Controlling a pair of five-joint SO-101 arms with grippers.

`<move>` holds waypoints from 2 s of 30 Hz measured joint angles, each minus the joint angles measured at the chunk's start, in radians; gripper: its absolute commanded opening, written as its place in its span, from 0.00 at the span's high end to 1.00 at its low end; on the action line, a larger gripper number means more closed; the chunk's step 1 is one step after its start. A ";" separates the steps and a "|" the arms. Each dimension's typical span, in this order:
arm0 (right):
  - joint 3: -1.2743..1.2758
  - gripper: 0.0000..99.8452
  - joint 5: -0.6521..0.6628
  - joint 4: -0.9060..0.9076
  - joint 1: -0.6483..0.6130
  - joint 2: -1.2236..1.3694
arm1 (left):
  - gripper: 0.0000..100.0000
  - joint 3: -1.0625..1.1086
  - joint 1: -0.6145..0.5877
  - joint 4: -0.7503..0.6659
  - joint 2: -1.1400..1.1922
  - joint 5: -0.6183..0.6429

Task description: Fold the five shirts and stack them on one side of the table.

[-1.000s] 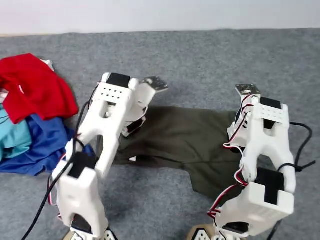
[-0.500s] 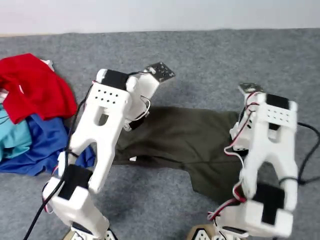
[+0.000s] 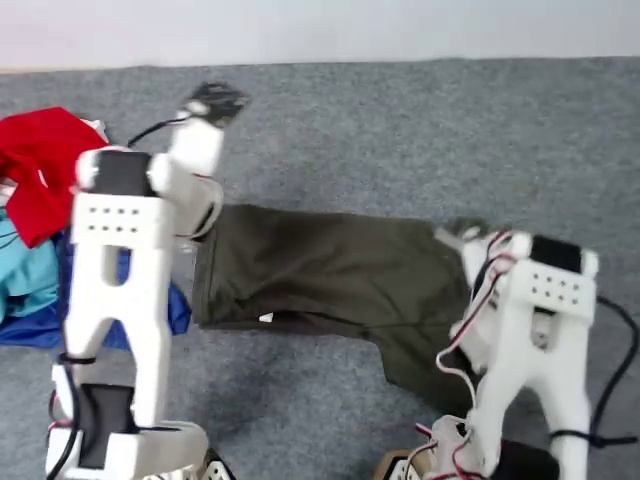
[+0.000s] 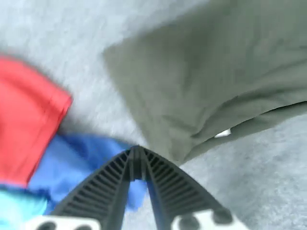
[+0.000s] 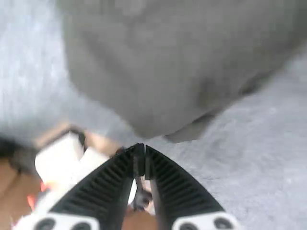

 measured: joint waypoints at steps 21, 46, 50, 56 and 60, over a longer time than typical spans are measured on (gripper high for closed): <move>0.166 0.79 0.164 -0.043 -0.559 -0.158 | 1.00 0.431 -0.322 -0.097 -0.152 0.000; 0.170 0.86 0.018 -0.428 -0.585 0.334 | 1.00 0.493 -0.324 -0.267 -0.210 -0.048; 0.167 0.95 0.015 -0.442 -0.575 0.341 | 1.00 0.493 -0.324 -0.267 -0.210 -0.051; 0.169 0.96 0.015 -0.453 -0.575 0.344 | 1.00 0.493 -0.324 -0.267 -0.210 -0.051; 0.175 0.96 0.015 -0.451 -0.575 0.324 | 1.00 0.493 -0.324 -0.267 -0.210 -0.051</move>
